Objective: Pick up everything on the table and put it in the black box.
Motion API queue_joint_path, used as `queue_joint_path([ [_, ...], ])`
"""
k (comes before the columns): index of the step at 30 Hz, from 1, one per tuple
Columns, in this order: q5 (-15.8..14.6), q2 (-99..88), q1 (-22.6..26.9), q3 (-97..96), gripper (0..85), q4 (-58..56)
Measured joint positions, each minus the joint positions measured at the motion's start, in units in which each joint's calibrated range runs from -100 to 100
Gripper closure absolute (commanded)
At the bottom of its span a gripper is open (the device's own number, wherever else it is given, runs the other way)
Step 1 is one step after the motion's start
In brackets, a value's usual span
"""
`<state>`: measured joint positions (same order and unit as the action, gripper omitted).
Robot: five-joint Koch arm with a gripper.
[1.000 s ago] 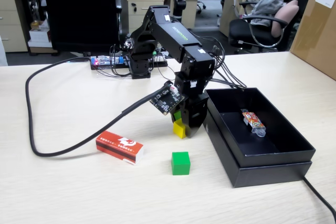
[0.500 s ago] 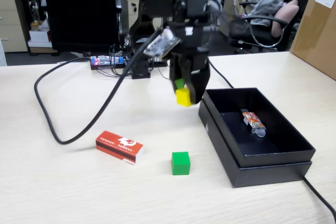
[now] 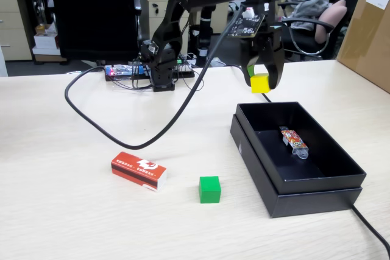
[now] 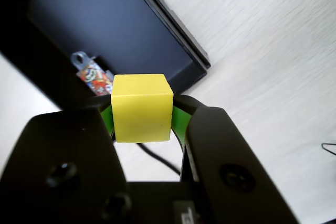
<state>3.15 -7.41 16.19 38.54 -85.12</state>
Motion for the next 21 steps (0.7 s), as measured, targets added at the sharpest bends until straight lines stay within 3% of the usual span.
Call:
queue_joint_path([
  [13,-1.1,8.0,0.1,0.0,77.3,0.0],
  [15,-1.4,8.1,0.1,0.0,60.6,0.0],
  [21,-1.6,8.2,0.3,-1.6,58.8,0.2],
])
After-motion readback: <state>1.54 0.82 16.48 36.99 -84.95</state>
